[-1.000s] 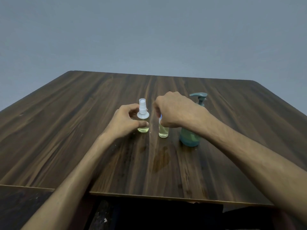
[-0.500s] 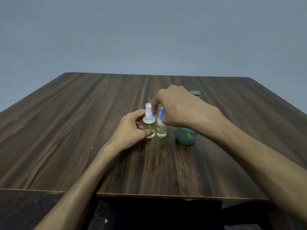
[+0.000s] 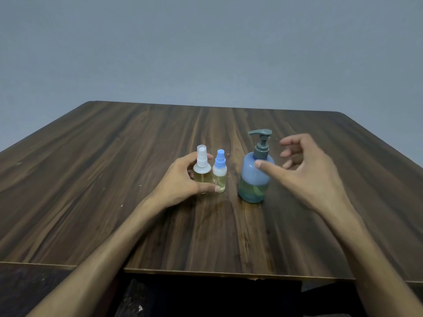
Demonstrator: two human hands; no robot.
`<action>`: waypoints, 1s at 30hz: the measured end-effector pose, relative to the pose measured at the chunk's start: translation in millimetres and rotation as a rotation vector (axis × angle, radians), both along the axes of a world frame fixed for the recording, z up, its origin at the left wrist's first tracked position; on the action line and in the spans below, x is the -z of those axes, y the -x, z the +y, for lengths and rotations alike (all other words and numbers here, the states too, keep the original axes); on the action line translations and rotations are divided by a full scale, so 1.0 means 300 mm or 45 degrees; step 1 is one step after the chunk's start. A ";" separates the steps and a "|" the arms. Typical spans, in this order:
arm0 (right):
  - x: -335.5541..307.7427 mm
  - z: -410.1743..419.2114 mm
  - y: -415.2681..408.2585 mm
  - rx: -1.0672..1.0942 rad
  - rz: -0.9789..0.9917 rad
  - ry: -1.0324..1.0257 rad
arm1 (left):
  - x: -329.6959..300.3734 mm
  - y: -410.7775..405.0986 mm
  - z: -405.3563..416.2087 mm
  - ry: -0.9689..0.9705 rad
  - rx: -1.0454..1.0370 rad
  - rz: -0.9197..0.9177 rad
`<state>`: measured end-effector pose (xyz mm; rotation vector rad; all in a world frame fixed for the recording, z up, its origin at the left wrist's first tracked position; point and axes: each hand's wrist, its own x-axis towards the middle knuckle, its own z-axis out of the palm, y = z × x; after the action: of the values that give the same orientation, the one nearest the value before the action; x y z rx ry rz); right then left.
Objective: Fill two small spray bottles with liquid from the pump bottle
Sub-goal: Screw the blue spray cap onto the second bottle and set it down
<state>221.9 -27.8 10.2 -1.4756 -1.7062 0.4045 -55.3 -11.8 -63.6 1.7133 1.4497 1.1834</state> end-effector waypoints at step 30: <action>0.112 0.191 0.018 -0.631 -0.077 0.317 | 0.046 0.029 0.031 0.009 0.078 -0.004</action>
<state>216.6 29.4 -23.5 -1.2251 -2.1299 0.8683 -64.0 -2.4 -77.3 1.7375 1.3879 1.1465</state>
